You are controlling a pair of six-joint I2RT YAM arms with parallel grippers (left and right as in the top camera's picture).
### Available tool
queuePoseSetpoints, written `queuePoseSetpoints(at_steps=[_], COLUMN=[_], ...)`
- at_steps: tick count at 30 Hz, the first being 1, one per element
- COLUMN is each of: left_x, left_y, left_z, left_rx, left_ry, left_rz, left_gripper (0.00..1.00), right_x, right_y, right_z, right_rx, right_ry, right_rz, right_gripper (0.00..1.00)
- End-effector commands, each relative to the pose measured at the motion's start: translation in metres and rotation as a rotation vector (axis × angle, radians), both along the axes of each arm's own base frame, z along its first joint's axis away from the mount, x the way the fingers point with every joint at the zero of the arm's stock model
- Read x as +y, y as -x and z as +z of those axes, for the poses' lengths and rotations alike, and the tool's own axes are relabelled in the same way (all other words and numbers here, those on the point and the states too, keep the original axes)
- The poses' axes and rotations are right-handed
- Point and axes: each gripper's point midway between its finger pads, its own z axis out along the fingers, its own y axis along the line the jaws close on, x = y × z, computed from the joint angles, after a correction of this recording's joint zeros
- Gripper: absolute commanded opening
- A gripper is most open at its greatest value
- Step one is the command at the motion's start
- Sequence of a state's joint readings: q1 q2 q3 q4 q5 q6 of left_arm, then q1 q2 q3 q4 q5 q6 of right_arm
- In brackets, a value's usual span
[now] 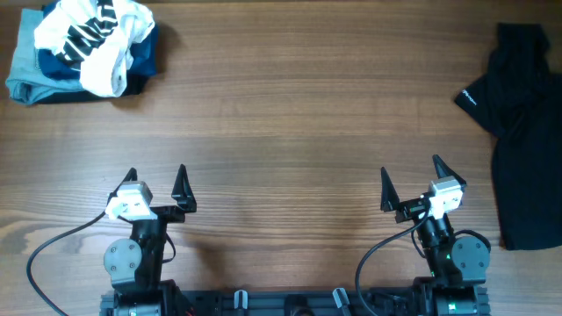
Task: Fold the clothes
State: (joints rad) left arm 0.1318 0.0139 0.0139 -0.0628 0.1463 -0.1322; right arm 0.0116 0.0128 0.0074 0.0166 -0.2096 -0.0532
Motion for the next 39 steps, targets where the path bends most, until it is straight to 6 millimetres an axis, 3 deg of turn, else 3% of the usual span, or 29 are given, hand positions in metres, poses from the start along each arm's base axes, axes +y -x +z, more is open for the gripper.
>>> queuePoseSetpoints(at_steps=[1, 31, 35, 39], left_x=[0.001, 0.001, 0.001, -0.015], left_y=[0.000, 0.000, 0.000, 0.000], left_z=[-0.002, -0.002, -0.002, 0.010], left_rx=[0.000, 0.000, 0.000, -0.053], left_ry=[-0.021, -0.021, -0.020, -0.023], left_rz=[0.006, 0.006, 0.007, -0.085], left_gripper=[1.00, 1.00, 1.00, 1.00], right_x=[0.004, 0.004, -0.005, 0.006], right_y=[0.001, 0.001, -0.001, 0.004], right_z=[0.002, 0.002, 0.001, 0.029], right_rx=[-0.009, -0.009, -0.021, -0.144], right_ry=[-0.007, -0.007, 0.074, 0.094], right_rz=[0.023, 0.024, -0.031, 0.026], right_gripper=[1.00, 1.00, 1.00, 1.00])
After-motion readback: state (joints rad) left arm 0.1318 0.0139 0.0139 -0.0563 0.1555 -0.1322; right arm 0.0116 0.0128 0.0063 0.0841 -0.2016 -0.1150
